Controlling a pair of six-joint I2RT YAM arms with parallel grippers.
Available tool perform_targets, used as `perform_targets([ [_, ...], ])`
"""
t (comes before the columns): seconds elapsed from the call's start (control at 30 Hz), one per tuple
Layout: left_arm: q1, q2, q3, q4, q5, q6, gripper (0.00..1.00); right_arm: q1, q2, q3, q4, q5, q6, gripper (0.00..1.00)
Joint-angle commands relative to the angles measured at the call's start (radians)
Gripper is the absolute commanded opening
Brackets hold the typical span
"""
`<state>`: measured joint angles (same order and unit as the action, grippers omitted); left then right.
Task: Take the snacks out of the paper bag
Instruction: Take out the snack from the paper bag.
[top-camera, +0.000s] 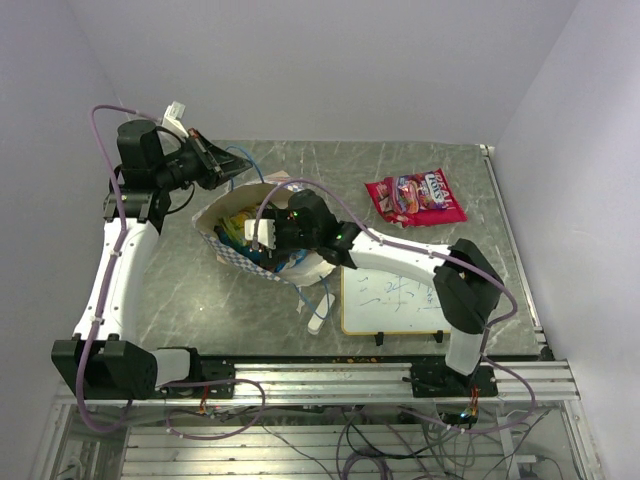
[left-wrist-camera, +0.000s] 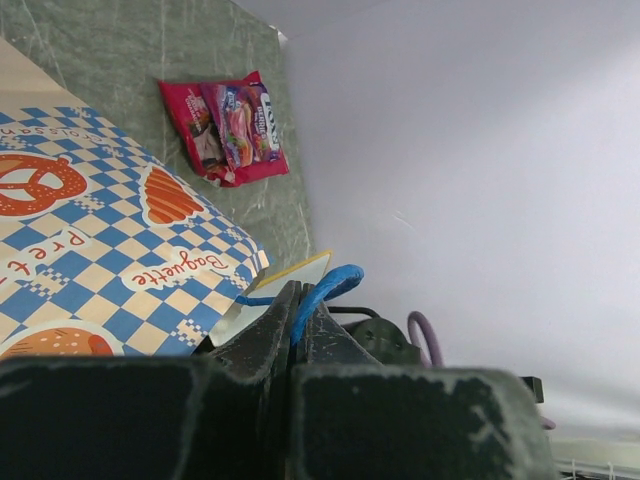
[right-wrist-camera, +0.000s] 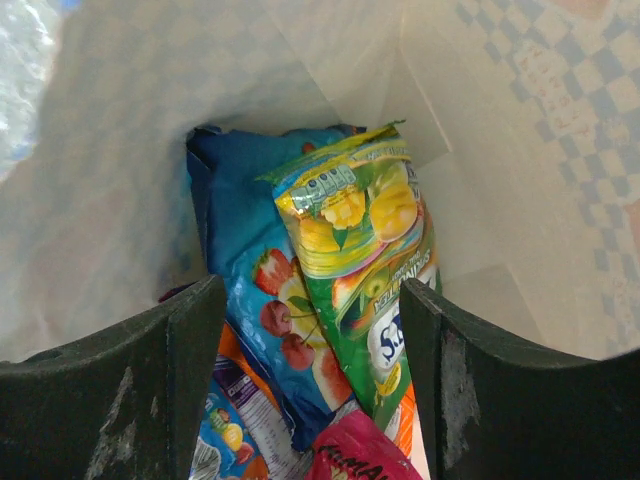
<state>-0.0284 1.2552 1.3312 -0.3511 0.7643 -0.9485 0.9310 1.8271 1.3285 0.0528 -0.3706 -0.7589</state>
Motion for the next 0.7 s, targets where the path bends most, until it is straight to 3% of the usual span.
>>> perform_targets([
  [0.0,-0.009,-0.026,0.018,-0.009,0.016,0.034,0.07,-0.009,0.059,0.048,0.041,0.067,-0.036,0.70],
  [0.33,-0.011,-0.015,0.040,-0.072,0.043,0.090,0.07,-0.029,0.170,0.107,0.045,0.111,-0.074,0.71],
  [0.67,-0.012,-0.010,0.052,-0.113,0.068,0.124,0.07,-0.041,0.264,0.183,0.134,0.180,-0.001,0.72],
])
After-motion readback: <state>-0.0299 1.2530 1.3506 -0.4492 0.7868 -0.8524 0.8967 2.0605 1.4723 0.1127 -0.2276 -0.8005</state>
